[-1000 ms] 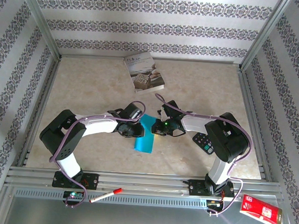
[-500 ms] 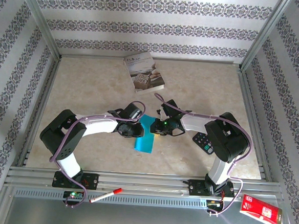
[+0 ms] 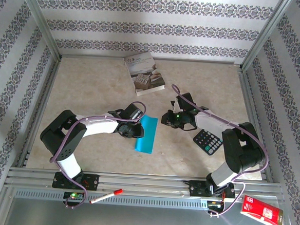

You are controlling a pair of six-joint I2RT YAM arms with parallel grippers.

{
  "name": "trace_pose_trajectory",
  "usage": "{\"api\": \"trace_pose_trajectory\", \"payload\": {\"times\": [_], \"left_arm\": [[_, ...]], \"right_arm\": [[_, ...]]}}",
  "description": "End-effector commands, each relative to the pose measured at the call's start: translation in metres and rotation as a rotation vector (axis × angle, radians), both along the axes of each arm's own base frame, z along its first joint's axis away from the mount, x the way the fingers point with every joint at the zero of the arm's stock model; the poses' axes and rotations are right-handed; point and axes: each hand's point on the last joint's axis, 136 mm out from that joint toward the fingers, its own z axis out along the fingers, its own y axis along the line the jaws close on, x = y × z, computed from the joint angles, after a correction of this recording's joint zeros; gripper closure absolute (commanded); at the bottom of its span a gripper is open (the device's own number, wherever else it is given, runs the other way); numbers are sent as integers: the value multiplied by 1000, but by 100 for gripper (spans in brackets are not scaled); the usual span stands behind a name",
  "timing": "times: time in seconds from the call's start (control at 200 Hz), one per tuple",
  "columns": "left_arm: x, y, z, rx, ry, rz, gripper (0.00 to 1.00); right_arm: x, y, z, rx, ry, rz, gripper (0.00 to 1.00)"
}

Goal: Fold a paper plane with a square sheet of paper (pick it up from the middle)
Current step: First fold in half a square sheet of paper at the center of the table.

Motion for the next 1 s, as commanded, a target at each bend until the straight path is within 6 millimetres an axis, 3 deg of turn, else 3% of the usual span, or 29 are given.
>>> {"api": "trace_pose_trajectory", "payload": {"times": [0.0,0.32,0.729,0.994], "left_arm": [[-17,15,-24,81,68,-17,79],[-18,15,-26,90,75,-30,77],[-21,18,-33,122,88,-52,76],[-22,19,-38,137,93,-61,75]], "right_arm": [[-2,-6,-5,-40,5,4,79],[-1,-5,-15,-49,23,18,79],[20,17,-21,-26,25,47,79],[24,19,-22,-28,23,52,79]]}}
